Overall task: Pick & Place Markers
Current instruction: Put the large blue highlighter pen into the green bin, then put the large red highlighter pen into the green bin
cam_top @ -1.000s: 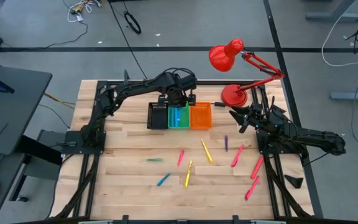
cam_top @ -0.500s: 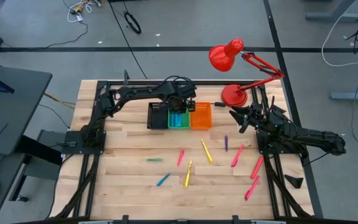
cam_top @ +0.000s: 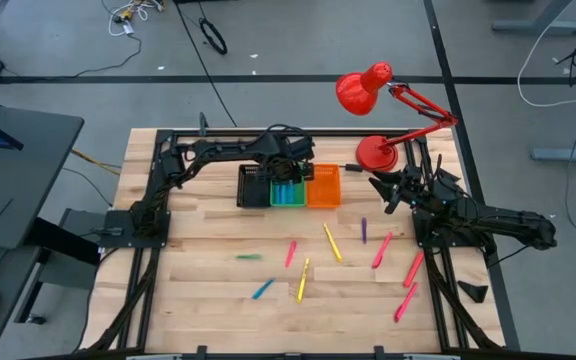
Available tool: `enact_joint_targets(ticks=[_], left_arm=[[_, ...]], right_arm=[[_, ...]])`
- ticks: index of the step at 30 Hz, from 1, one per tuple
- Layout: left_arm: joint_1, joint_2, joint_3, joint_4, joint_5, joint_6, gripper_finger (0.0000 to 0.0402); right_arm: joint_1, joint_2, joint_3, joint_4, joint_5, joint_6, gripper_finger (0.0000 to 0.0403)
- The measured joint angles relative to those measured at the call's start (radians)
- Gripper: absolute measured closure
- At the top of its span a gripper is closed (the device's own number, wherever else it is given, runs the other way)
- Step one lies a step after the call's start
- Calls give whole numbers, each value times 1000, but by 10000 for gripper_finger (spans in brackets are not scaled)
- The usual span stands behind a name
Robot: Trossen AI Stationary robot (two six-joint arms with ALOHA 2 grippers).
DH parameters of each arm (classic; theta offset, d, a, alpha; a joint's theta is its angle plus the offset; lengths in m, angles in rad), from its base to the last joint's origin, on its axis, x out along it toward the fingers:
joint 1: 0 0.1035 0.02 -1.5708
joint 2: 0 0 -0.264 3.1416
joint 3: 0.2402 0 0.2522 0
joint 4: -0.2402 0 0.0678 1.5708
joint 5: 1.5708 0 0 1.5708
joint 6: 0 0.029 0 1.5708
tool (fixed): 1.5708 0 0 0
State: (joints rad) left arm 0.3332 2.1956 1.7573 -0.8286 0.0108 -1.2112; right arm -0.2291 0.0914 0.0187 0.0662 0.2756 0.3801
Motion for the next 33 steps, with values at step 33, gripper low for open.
enact_joint_targets(ticks=[33], left_arm=[[-42, -117, 2, 2, -25, 561, 209]], right_arm=[[0, 0, 0, 0, 0, 0, 233]])
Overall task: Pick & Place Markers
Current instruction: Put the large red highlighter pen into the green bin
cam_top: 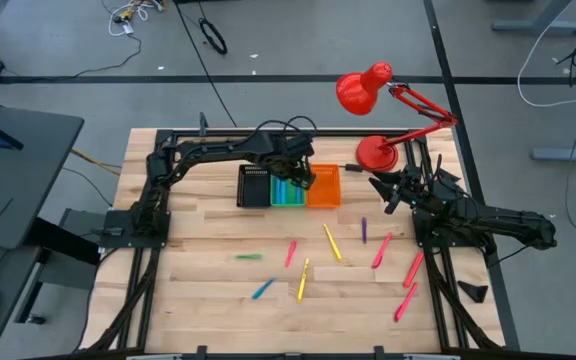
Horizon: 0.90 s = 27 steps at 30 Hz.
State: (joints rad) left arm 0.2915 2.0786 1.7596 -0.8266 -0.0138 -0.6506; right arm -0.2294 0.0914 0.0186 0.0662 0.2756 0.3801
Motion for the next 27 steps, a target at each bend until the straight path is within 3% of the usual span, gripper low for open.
enact_joint_targets(ticks=[11, 15, 22, 27], left_arm=[[-47, -51, 1, 15, 142, 533, 209], [-72, -56, 0, 19, 242, 700, 209], [-117, -132, -7, 176, 300, 788, 209], [-148, -225, -187, 415, 282, 787, 209]], right_arm=[[0, 0, 0, 0, 0, 0, 233], [0, 0, 0, -1, 0, 0, 233], [0, 0, 0, 0, 0, 0, 233], [0, 0, 0, 0, 0, 0, 233]])
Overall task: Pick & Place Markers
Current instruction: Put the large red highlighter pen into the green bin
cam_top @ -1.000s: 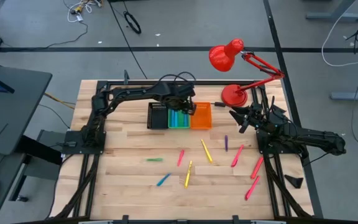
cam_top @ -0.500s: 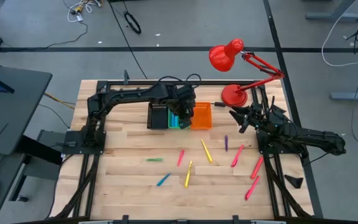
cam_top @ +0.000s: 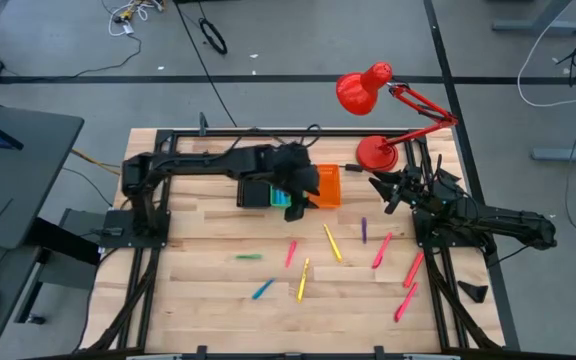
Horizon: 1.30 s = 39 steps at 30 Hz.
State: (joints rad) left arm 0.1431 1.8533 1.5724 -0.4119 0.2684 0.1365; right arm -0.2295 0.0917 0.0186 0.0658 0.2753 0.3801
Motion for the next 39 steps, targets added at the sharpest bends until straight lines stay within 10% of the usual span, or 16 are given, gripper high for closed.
enact_joint_targets(ticks=[24, 39], left_arm=[[-120, -486, -789, 1057, -180, -132, 209], [-150, -637, -939, 1170, -249, -179, 209]], right_arm=[[0, 0, 0, 0, -5, 0, 233], [0, 0, 0, 0, -6, 0, 233]])
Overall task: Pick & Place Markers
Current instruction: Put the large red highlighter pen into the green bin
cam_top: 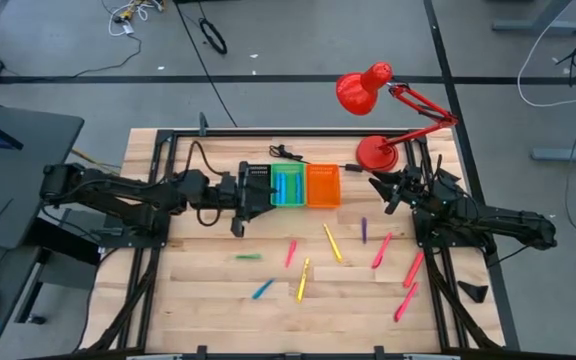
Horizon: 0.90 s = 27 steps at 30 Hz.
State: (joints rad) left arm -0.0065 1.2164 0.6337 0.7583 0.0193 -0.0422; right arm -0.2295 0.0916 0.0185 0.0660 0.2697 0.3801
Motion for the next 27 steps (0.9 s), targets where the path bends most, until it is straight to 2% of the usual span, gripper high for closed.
enact_joint_targets(ticks=[14, 27], left_arm=[[0, -1, 0, -6, 29, 0, 209], [1, -1, 0, -8, 14, -1, 209]], right_arm=[[0, 0, 0, 0, 1, 0, 233], [0, 0, 0, 9, 1, 1, 233]])
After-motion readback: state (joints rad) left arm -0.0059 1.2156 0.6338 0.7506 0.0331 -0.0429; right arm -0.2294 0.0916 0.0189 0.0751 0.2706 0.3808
